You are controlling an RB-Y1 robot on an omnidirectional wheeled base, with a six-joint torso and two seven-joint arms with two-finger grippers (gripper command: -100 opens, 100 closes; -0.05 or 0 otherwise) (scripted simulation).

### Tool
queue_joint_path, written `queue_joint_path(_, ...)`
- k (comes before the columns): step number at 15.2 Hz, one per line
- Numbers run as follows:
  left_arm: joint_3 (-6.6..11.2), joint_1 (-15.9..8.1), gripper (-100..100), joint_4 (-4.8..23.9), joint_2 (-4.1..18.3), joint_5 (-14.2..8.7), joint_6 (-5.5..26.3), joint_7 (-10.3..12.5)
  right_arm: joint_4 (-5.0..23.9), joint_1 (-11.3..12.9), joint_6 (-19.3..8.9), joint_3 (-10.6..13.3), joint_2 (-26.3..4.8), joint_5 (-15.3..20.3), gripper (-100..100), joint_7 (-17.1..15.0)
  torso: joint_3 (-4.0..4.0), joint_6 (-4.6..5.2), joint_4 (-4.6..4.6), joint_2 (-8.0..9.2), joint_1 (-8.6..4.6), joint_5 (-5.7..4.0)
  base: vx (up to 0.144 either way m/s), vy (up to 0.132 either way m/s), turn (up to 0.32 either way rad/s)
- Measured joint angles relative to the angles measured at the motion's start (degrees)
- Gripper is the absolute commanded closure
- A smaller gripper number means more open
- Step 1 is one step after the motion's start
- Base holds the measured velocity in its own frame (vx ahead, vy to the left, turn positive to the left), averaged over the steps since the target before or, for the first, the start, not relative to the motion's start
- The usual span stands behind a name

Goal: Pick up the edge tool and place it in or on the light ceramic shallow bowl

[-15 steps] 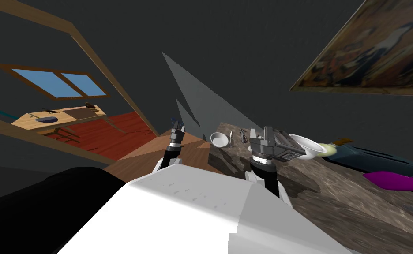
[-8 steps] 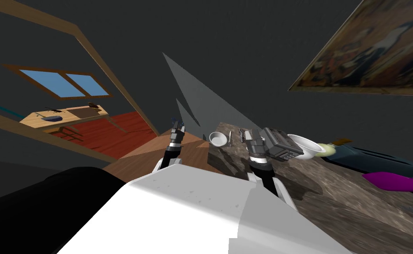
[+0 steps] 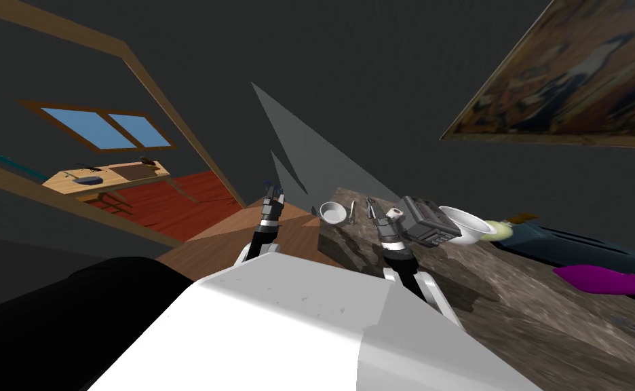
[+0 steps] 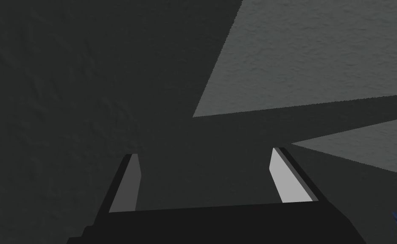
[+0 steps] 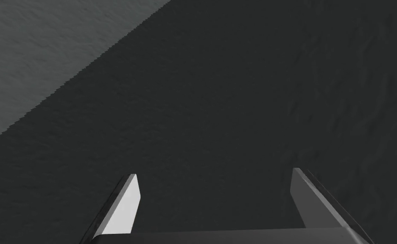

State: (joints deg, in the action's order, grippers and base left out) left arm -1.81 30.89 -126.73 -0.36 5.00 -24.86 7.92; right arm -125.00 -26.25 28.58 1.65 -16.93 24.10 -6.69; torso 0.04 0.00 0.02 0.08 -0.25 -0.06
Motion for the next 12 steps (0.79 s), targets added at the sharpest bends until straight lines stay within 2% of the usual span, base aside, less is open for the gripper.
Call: queue_joint_path(12, 0.00, 0.00, 0, 0.00, 0.00, 0.00, 0.00, 0.00, 4.17, 0.01, -2.88, -0.10, -8.75, 13.95, -100, 1.39, -0.02, 0.00, -0.01, -0.04, 0.06, 0.01, -0.016, -0.040, 0.045)
